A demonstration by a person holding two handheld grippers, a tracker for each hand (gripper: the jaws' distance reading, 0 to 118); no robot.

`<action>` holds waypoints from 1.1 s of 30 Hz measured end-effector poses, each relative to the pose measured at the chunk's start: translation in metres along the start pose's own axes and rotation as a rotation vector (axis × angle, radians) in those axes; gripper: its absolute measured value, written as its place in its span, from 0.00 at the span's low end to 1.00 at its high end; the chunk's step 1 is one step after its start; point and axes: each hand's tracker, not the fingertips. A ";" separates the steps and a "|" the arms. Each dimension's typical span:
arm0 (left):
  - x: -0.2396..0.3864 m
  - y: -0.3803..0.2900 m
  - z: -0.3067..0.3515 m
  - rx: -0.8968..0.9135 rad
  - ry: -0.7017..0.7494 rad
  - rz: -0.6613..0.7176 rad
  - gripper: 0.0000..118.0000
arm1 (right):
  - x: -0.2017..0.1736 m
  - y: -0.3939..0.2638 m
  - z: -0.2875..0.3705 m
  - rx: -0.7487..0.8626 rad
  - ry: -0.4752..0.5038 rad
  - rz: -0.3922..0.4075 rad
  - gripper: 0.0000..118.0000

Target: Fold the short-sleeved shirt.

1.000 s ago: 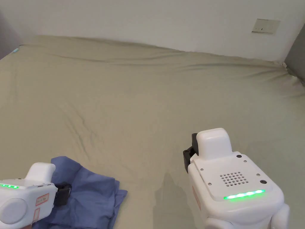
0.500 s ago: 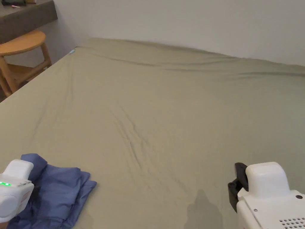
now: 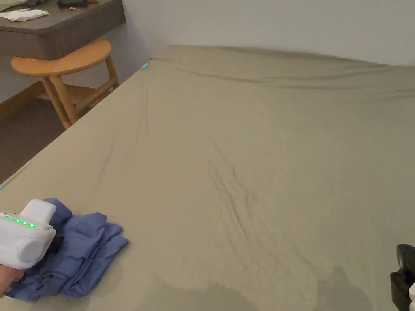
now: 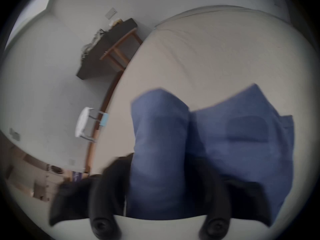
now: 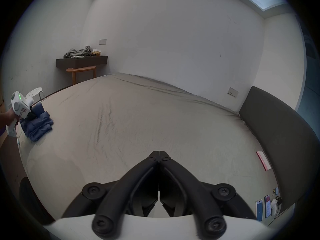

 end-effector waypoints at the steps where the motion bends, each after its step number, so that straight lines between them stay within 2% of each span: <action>1: -0.004 0.004 0.006 0.046 0.070 0.019 0.99 | 0.000 0.002 0.002 0.000 0.000 -0.001 0.02; 3: -0.017 0.014 0.033 0.177 0.002 0.137 0.97 | 0.004 0.003 0.004 0.005 -0.004 0.002 0.02; 5: -0.028 0.034 0.062 0.164 -0.024 0.218 0.97 | 0.012 0.006 0.008 0.015 -0.010 -0.003 0.02; 6: -0.030 0.043 0.082 0.225 -0.036 0.255 0.97 | 0.016 0.008 0.011 0.022 -0.012 -0.014 0.02; 7: -0.023 0.047 0.130 0.297 -0.041 0.283 0.97 | 0.021 0.011 0.014 0.029 -0.013 -0.025 0.02; 9: -0.016 0.061 0.185 0.415 -0.063 0.305 0.97 | 0.036 0.013 0.022 0.055 -0.024 -0.037 0.02; 11: -0.011 0.067 0.210 0.534 -0.100 0.328 0.98 | 0.047 0.020 0.035 0.093 -0.046 -0.039 0.02; 13: 0.005 0.069 0.263 0.679 -0.113 0.400 0.99 | 0.065 0.026 0.051 0.135 -0.064 -0.055 0.02; 18: 0.053 0.063 0.353 0.865 -0.311 0.530 1.00 | 0.096 0.043 0.098 0.239 -0.108 -0.069 0.02; 20: 0.079 0.065 0.386 0.912 -0.367 0.503 0.97 | 0.105 0.047 0.116 0.280 -0.114 -0.072 0.02; 21: 0.093 0.066 0.403 0.937 -0.373 0.490 0.91 | 0.110 0.048 0.124 0.296 -0.117 -0.073 0.02; 22: 0.105 0.066 0.419 0.964 -0.387 0.470 0.78 | 0.113 0.048 0.132 0.313 -0.122 -0.072 0.02; 24: 0.131 0.063 0.450 1.007 -0.394 0.469 0.36 | 0.116 0.048 0.148 0.349 -0.137 -0.065 0.02; 25: 0.143 0.059 0.465 1.030 -0.413 0.461 0.21 | 0.117 0.046 0.154 0.365 -0.148 -0.057 0.02; 27: 0.162 0.054 0.486 1.075 -0.451 0.428 0.02 | 0.117 0.043 0.164 0.388 -0.167 -0.046 0.02; 33: 0.215 0.025 0.539 1.153 -0.458 0.314 0.00 | 0.121 0.028 0.180 0.404 -0.183 -0.009 0.02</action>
